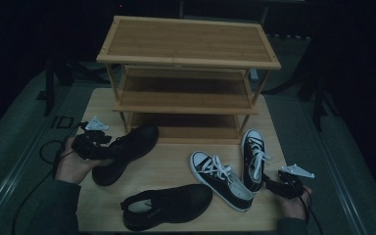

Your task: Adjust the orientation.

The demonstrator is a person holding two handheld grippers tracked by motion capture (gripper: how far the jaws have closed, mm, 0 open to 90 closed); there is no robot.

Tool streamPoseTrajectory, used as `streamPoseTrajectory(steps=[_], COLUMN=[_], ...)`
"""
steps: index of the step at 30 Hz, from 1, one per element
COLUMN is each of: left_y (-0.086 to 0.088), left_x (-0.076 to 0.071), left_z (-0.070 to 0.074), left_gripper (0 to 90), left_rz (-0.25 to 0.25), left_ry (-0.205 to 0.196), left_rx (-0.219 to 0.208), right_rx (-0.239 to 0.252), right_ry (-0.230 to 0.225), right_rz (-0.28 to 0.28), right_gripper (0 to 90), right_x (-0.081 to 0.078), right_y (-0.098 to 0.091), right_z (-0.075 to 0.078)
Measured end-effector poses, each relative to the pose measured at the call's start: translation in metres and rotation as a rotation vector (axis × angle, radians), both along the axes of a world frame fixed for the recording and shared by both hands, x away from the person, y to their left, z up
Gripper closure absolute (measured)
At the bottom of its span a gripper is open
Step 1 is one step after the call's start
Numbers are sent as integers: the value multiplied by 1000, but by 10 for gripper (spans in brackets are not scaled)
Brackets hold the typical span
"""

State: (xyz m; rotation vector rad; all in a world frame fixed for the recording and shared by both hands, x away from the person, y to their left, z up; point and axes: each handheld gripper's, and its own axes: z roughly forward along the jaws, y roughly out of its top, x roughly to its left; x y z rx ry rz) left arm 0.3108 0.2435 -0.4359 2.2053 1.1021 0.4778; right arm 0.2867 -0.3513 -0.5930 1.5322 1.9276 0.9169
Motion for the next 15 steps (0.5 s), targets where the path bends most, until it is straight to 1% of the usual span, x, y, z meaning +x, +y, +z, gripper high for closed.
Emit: streamPoseTrajectory(steps=[5, 7, 10, 15], left_y=[-9, -12, -16, -24], left_x=[-4, -5, -6, -8], left_z=[6, 6, 5, 5], left_gripper=[450, 455, 464, 469], left_rz=[-42, -54, -78, -111], left_ry=[1, 1, 16, 25], left_rx=[4, 9, 12, 17], right_rx=[0, 0, -1, 0], right_ry=[1, 0, 0, 0], right_rz=[0, 0, 0, 2], right_gripper=[317, 317, 317, 315], right_x=[0, 0, 0, 0], right_y=[0, 0, 0, 0], right_z=[0, 0, 0, 0])
